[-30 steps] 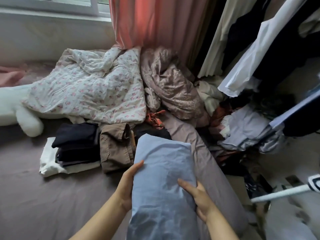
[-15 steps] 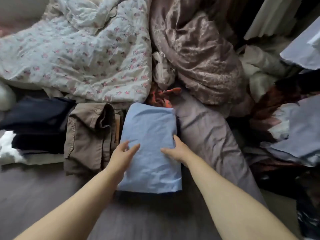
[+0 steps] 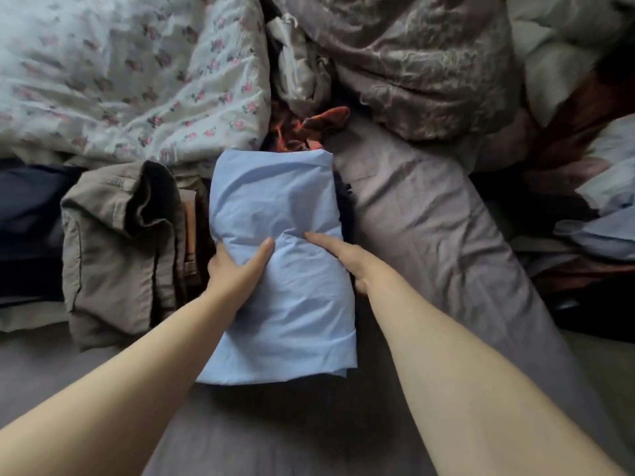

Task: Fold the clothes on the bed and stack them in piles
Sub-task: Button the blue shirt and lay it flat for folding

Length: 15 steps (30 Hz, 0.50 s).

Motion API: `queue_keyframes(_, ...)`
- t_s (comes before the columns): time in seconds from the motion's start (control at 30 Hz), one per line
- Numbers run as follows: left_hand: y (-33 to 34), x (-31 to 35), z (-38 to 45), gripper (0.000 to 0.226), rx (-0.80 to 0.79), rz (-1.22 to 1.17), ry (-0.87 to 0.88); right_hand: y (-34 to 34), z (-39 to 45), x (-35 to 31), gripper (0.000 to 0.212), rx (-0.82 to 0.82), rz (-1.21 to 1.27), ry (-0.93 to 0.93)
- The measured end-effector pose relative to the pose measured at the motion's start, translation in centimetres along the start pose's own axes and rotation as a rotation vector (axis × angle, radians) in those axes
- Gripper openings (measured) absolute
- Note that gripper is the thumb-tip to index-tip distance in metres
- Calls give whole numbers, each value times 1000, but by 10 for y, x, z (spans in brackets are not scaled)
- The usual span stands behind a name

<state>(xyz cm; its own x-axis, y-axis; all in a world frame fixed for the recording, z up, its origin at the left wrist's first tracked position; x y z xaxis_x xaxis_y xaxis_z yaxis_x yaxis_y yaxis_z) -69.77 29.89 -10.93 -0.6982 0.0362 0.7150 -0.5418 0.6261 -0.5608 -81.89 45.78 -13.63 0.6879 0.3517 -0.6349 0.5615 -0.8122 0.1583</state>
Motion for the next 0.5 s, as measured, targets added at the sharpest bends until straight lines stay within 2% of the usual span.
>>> queue_keyframes(0.07,6,-1,-7,111,-1,36,94,1,-2,13,86,-50,49,52)
queue_keyframes(0.13,12,9,-18,98,-50,68,172,-8,-14,24,77,0,170,34)
queue_keyframes(0.27,41,65,-44,68,-183,128,424,-46,-50,44,74,152,557,-173)
queue_keyframes(0.33,69,108,-53,78,-230,222,649,-61,-67,47,72,134,784,-272)
queue_keyframes(0.4,100,152,-56,96,-284,314,828,-68,-76,44,54,69,972,-300)
queue_keyframes(0.47,131,177,-56,102,-264,448,883,-73,-72,47,42,125,1061,-296)
queue_keyframes(0.5,146,180,-58,97,-232,538,898,-73,-68,50,43,174,1081,-287)
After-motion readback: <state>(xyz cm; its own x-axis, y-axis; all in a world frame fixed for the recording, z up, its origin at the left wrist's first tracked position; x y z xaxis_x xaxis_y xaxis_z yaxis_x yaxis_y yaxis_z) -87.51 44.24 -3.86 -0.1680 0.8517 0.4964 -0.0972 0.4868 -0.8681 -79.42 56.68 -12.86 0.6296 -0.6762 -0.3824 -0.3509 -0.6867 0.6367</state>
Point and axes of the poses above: each hand's wrist, its own z-axis towards the middle knuckle, its own y-axis out of the palm, x = y × z, the point moved 4 cm from there along z, towards the middle knuckle, and after that the axes turned 3 degrees about x, right-handed, at the moved point
